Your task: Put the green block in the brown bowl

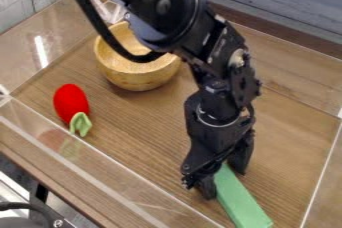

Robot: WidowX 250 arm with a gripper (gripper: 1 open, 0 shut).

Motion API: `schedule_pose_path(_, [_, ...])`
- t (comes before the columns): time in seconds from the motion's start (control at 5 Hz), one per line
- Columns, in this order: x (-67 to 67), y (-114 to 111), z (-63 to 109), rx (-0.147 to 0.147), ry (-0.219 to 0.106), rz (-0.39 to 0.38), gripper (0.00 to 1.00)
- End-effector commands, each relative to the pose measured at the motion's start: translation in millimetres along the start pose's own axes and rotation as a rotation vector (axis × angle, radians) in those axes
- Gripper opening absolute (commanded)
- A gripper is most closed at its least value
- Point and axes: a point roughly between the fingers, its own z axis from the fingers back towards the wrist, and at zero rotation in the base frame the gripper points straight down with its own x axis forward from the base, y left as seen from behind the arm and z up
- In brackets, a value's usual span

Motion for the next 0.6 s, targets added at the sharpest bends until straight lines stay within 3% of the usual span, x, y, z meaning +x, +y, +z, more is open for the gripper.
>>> schedule_pose_path(0.0, [5.4,2.6,-4.2,0.024,-0.011,0.029,1.00])
schedule_pose_path(0.2, [5.9,1.5,-6.1,0.021,-0.011,0.030,0.00])
schedule_pose_path(0.4, [7.7,-1.2,-2.5,0.025,-0.013,0.027,0.00])
